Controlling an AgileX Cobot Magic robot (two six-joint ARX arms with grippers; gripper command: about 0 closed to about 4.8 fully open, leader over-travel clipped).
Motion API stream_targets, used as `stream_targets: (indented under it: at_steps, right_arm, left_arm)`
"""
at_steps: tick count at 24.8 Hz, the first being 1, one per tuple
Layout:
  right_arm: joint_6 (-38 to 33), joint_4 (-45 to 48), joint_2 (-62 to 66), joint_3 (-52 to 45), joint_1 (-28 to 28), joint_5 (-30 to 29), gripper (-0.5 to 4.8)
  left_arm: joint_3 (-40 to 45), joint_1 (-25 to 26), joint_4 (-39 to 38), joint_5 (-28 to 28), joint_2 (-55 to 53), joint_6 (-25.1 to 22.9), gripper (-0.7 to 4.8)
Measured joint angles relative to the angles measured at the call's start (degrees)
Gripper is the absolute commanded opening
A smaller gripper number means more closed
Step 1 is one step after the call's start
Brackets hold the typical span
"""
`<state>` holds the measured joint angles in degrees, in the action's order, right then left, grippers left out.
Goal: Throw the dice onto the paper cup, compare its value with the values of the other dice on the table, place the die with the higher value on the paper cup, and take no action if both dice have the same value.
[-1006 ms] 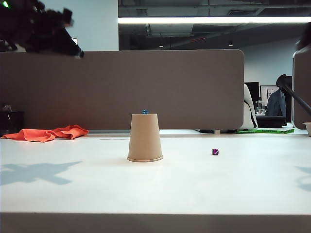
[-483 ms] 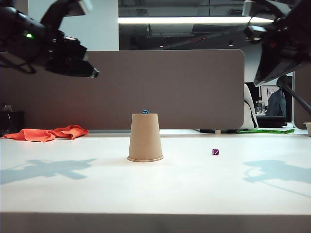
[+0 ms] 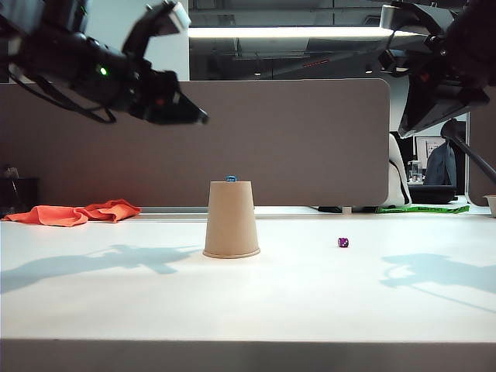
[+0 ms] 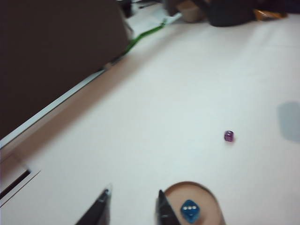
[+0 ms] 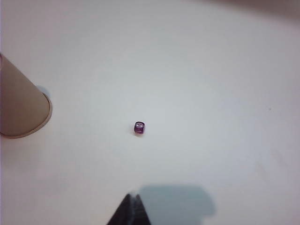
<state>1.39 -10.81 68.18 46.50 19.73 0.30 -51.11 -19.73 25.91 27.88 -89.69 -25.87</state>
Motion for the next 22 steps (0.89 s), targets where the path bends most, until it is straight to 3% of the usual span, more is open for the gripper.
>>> stream_targets:
  at_steps: [9, 13, 22]
  right_arm:
    - [0.00, 0.28, 0.02, 0.02, 0.00, 0.04, 0.00]
    - [0.00, 0.28, 0.04, 0.00, 0.00, 0.02, 0.00]
    - [0.00, 0.31, 0.04, 0.00, 0.00, 0.02, 0.00]
  left_arm:
    - [-1.22, 0.04, -0.94, 4.92, -3.78, -5.92, 0.95]
    - [-1.25, 0.02, -1.31, 8.52, -4.70, -8.68, 1.40]
    - [-1.36, 0.02, -1.20, 10.34, -8.68, -9.40, 1.39]
